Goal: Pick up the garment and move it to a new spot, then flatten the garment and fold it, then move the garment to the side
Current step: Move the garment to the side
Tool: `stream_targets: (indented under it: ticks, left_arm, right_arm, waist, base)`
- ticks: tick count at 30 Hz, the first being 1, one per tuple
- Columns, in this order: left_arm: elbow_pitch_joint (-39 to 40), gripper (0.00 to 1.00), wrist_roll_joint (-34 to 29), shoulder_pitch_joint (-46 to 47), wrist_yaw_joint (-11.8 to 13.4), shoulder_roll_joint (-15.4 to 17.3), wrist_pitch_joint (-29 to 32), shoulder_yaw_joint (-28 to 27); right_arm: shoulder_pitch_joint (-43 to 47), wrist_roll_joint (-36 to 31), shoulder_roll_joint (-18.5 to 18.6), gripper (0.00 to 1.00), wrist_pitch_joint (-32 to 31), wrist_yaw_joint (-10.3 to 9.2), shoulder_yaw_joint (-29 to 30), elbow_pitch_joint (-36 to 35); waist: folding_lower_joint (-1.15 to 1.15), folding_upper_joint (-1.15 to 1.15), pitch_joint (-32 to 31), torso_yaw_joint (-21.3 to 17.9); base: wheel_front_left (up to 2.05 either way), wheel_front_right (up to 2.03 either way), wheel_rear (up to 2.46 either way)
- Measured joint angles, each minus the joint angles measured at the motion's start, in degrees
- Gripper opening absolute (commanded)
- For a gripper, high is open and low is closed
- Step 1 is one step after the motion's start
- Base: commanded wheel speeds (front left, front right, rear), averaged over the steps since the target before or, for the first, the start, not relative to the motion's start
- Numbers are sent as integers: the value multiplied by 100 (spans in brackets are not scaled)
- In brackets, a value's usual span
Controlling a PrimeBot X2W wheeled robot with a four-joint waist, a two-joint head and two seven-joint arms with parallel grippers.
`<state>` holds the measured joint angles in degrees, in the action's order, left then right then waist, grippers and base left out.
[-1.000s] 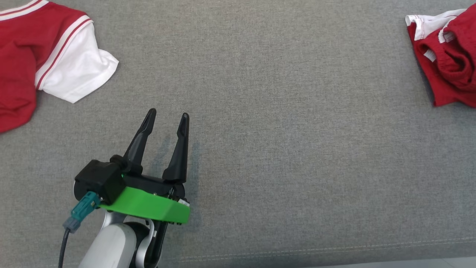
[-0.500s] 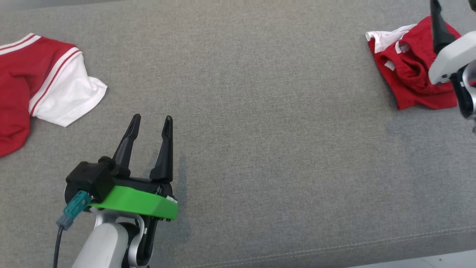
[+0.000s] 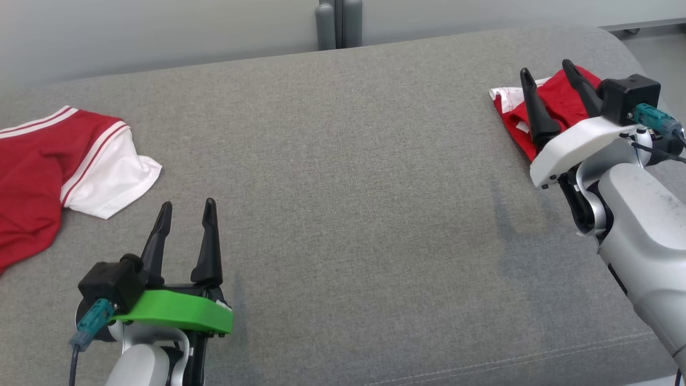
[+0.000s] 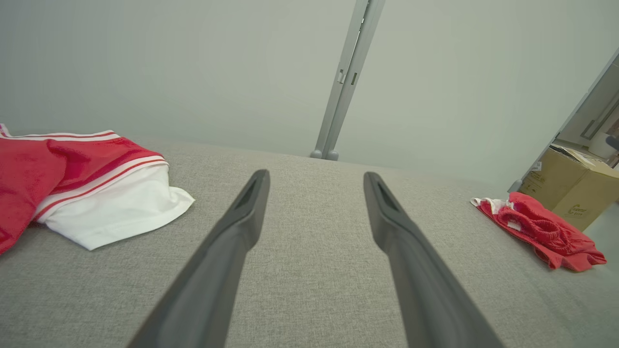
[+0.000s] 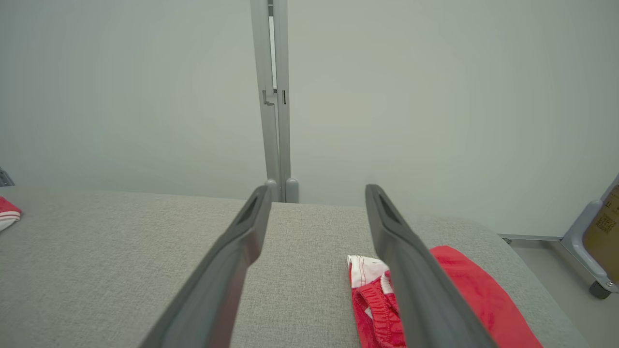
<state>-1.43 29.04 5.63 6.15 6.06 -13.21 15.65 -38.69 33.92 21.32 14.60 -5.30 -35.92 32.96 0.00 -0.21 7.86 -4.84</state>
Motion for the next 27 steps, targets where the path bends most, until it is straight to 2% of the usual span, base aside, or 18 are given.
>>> stream_targets:
  ticks: [2, 9, 21, 27]
  left_arm:
    - [-31, 100, -2, -74, 29, 5, -2, -76]
    - [-52, 100, -82, -346, 52, 2, -53, -285]
    - [-113, 100, -249, -777, 78, -19, -97, -600]
    - [-103, 100, -380, -828, 88, -30, -102, -654]
  right_arm:
    - [166, -10, -56, 100, 0, -87, 187, -229]
    - [912, -210, -304, 100, -1, -181, 568, -889]
    - [2050, -686, -498, 100, 0, -187, 961, -1671]
    - [2410, -927, -569, 100, 0, -188, 1438, -1871]
  waist:
    - [0, 0, -99, -1]
    - [0, 0, -305, -6]
    - [0, 0, -360, -21]
    - [0, 0, -360, 5]
  base:
    - [0, 0, 0]
    - [0, 0, 0]
    - [0, 0, 0]
    - [0, 0, 0]
